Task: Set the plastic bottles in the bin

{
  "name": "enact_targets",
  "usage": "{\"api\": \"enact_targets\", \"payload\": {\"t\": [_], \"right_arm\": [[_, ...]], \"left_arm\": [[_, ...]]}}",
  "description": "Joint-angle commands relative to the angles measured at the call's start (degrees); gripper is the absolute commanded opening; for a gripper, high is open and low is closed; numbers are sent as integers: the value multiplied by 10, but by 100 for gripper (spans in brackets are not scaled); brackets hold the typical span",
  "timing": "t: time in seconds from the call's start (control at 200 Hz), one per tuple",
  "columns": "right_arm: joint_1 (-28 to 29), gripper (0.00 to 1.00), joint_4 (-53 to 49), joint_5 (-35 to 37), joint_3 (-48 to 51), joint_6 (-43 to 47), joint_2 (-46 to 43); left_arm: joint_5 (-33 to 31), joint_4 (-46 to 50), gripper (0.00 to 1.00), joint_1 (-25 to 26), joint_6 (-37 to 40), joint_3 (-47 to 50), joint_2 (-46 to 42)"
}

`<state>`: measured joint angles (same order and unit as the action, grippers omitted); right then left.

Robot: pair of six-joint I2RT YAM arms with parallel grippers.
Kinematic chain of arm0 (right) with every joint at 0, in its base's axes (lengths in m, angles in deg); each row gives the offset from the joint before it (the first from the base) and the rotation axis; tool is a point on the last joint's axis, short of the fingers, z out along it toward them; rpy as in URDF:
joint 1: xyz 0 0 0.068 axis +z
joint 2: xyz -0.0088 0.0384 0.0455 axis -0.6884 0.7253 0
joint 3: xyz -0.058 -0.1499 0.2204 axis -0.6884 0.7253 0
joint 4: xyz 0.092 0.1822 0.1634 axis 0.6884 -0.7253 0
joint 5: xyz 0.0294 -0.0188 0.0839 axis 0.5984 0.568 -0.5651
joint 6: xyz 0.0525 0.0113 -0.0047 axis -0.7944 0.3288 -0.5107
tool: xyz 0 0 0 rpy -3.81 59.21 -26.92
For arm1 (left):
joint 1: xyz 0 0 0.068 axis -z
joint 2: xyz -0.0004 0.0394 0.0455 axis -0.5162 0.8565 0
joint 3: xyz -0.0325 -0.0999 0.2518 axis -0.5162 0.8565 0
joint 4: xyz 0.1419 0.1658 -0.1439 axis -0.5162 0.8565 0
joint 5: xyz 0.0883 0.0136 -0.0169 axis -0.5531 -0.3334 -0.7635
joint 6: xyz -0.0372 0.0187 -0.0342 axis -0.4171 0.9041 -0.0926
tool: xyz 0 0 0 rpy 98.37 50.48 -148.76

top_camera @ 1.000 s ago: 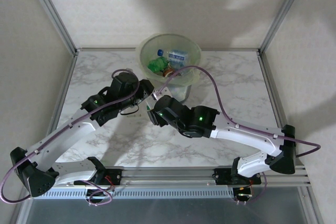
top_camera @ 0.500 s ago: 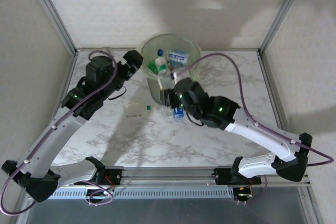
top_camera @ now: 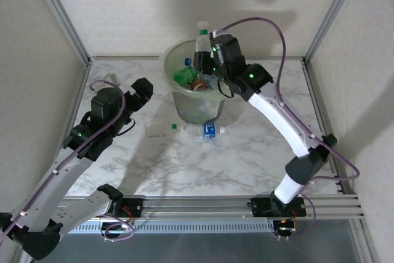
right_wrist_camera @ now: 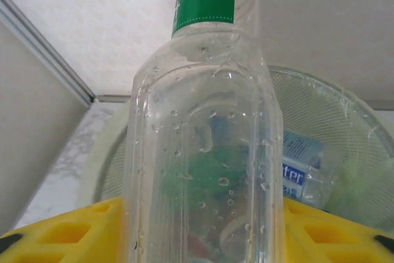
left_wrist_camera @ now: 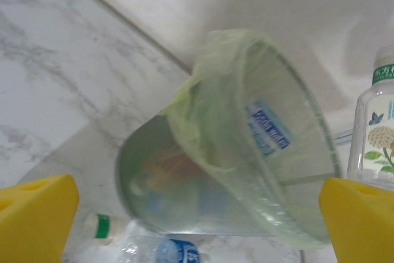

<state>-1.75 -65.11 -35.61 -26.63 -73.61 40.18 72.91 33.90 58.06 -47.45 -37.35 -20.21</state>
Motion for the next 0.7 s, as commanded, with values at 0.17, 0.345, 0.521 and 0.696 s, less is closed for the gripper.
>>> {"api": "enact_targets", "payload": {"t": [0.17,0.345,0.521,0.696], "right_arm": [[0,59,-20,-59,-50,0,70],[1,81,-23,-62,-57,-6,89],[0,84,-24,-65,-68,-9,81],[12,84,-29,-50,-68,-9,54]], "left_arm": [[12,-9,100,-34,-5,50,-20],[38,-11,100,-50,-18,86,-23],[52,-11,99,-66,-34,115,-34],[80,-17,94,-74,-63,154,-35]]}}
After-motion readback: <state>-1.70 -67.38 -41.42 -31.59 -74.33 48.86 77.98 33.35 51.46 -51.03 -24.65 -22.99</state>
